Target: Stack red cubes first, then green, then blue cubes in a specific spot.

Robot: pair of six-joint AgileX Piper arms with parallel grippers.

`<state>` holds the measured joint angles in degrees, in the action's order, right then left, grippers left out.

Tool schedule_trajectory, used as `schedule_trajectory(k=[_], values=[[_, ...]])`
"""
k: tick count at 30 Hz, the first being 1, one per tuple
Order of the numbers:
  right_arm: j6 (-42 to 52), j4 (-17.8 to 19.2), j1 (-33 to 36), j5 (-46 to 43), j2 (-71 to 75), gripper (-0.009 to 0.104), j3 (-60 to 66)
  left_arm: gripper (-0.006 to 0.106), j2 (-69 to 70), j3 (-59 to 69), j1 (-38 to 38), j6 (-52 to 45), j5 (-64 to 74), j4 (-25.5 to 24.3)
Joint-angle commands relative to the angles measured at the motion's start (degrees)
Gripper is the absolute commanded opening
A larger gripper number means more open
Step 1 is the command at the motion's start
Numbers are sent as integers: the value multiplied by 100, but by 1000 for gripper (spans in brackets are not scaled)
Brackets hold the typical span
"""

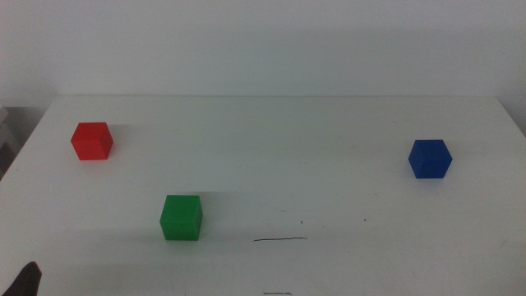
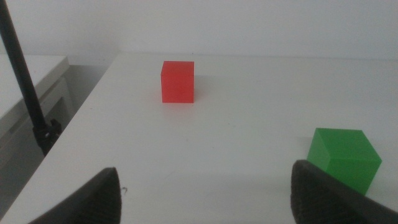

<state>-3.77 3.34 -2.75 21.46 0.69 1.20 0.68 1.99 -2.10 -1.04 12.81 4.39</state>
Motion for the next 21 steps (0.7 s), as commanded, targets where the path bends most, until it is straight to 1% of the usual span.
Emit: schedule_trajectory(k=[1,7,15,21], values=[[66,70,-40,-331,88,67,-28,93,148,-48,37,31,-471,29],[66,70,-40,-331,88,67,-28,93,-1317,-1112,37,41,-468,29],[66,70,-40,-331,88,67,-28,93,-3245,-2944,37,41,109,30],[66,70,-40,-331,88,67,-28,93,-4224,-4266,37,41,1239,73]])
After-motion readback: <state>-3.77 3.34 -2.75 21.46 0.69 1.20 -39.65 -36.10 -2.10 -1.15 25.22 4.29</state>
